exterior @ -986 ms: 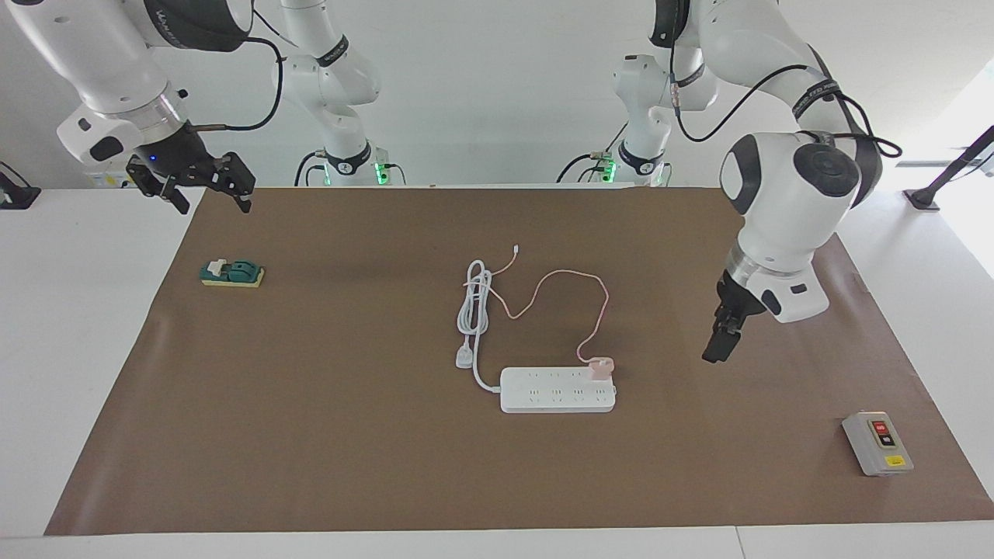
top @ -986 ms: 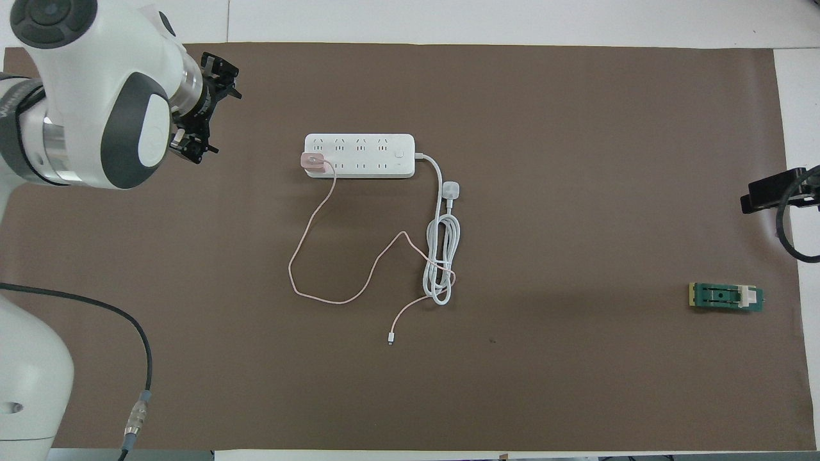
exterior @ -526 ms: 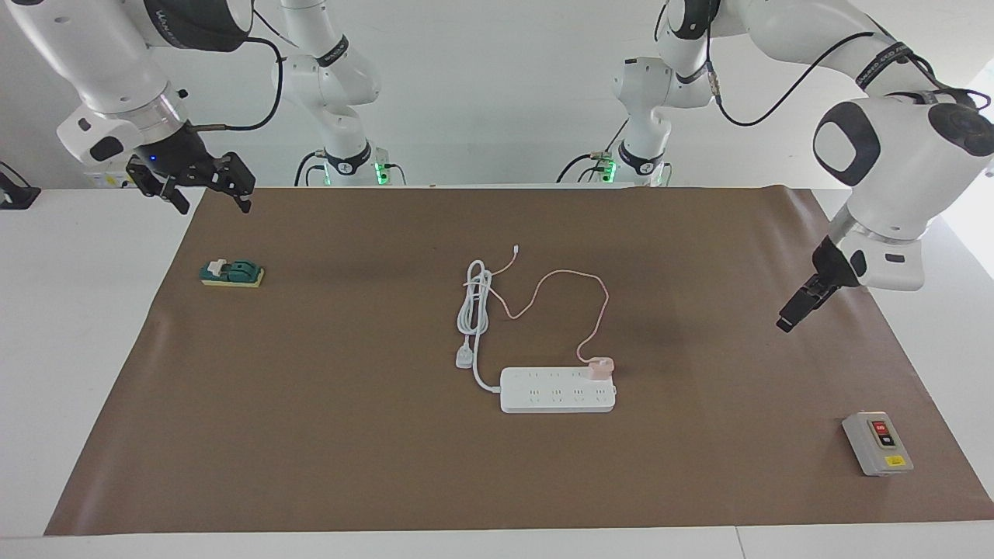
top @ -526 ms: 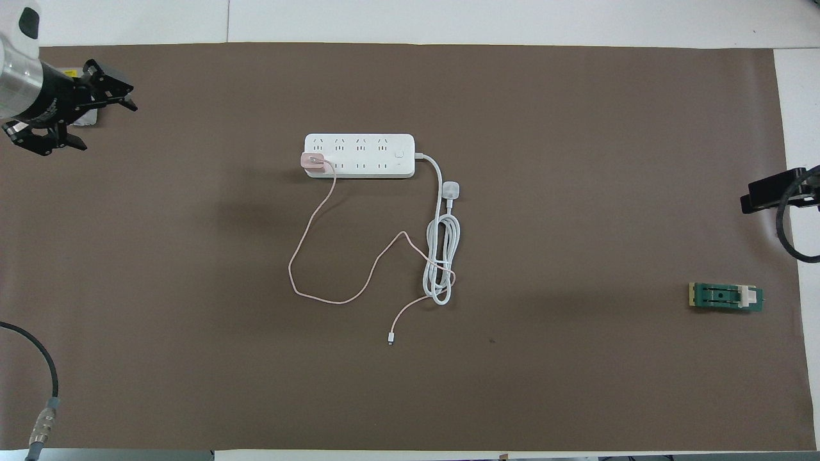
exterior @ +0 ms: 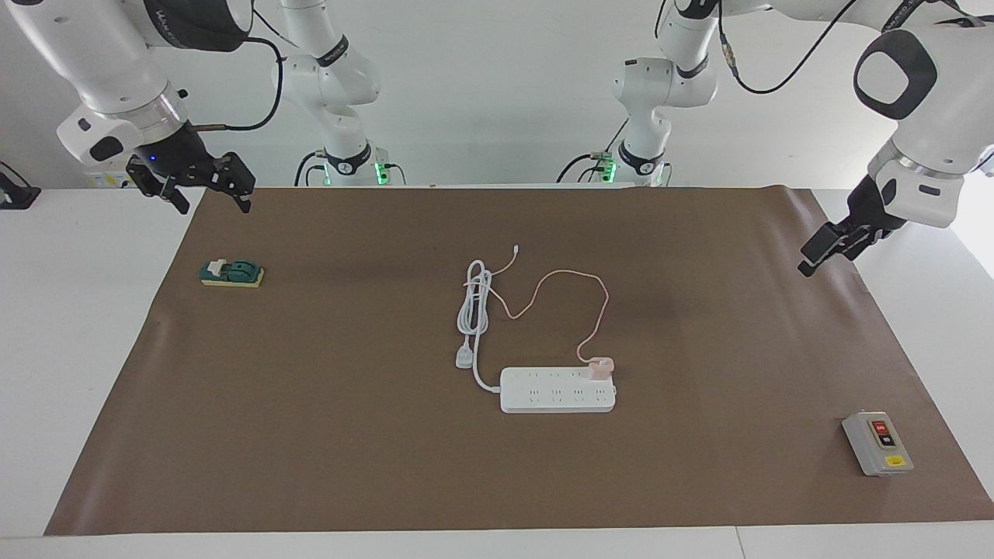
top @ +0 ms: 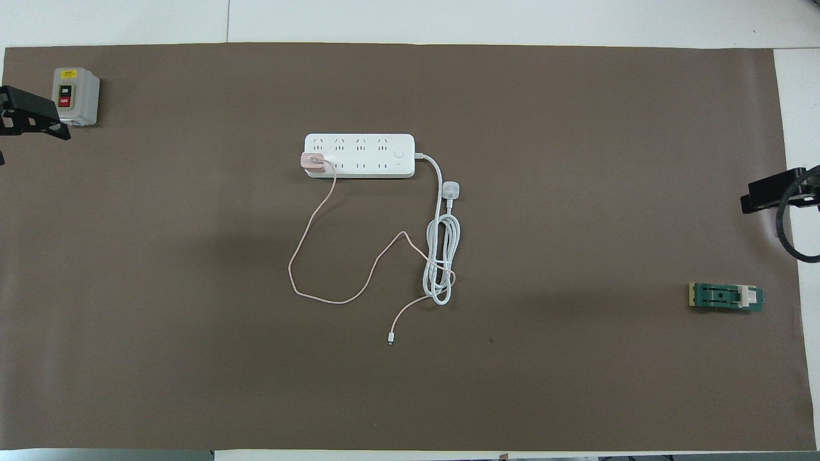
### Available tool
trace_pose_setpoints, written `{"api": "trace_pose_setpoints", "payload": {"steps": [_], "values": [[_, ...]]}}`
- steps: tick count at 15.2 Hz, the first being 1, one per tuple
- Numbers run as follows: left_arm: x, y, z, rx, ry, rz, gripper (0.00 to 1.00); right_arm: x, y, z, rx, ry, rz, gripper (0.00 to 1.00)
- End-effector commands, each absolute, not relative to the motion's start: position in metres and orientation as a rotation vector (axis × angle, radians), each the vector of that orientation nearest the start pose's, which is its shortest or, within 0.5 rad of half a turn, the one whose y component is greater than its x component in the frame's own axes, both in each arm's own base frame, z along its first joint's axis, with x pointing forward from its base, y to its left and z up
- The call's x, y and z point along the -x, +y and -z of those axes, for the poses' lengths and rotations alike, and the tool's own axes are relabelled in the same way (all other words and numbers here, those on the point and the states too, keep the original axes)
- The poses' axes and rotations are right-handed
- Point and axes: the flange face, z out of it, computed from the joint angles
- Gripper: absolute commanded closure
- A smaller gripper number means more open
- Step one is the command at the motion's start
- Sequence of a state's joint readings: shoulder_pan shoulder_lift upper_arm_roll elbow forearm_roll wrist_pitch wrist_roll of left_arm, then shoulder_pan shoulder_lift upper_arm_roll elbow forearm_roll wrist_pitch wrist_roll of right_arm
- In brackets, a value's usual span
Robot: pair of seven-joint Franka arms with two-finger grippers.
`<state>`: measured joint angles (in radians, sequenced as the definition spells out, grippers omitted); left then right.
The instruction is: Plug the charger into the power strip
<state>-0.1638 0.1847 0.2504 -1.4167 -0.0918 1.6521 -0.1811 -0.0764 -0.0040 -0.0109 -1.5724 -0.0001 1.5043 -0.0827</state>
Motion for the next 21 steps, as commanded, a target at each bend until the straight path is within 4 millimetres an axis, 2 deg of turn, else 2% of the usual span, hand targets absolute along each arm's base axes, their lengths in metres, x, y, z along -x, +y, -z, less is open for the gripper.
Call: {"api": "trace_pose_setpoints", "payload": {"steps": [1, 5, 9, 11, 13, 15, 16, 17, 19, 21], "values": [[-0.605, 0.041, -0.612, 3.17, -0.382, 0.109, 0.0, -0.538, -0.049, -0.622, 3.146, 0.02, -0.107, 0.0], [-0.587, 0.049, -0.624, 3.203, -0.173, 0.12, 0.0, -0.538, -0.049, -0.621, 3.146, 0.022, -0.11, 0.0], [-0.569, 0.043, -0.638, 3.209, -0.065, 0.154, 0.0, -0.538, -0.049, -0.622, 3.146, 0.02, -0.107, 0.0], [-0.558, 0.029, -0.644, 3.215, -0.028, 0.155, 0.0, -0.538, -0.049, -0.622, 3.146, 0.022, -0.107, 0.0], [-0.547, 0.018, -0.642, 3.22, -0.003, 0.134, 0.0, -0.538, -0.049, -0.621, 3.146, 0.022, -0.11, 0.0], [-0.539, 0.016, -0.644, 3.221, 0.002, 0.097, 0.0, -0.538, -0.049, -0.622, 3.146, 0.02, -0.107, 0.0], [-0.535, 0.014, -0.641, 3.225, 0.006, 0.06, 0.0, -0.538, -0.049, -0.622, 3.146, 0.02, -0.107, 0.0], [-0.529, 0.013, -0.63, 3.227, 0.001, -0.002, 0.0, -0.538, -0.049, -0.621, 3.146, 0.02, -0.11, 0.0], [-0.531, 0.01, -0.619, 3.218, 0.031, -0.032, 0.0, -0.538, -0.049, -0.622, 3.146, 0.02, -0.107, 0.0], [-0.534, -0.01, -0.62, 3.186, 0.094, -0.023, 0.0, -0.538, -0.049, -0.622, 3.146, 0.02, -0.107, 0.0]]}}
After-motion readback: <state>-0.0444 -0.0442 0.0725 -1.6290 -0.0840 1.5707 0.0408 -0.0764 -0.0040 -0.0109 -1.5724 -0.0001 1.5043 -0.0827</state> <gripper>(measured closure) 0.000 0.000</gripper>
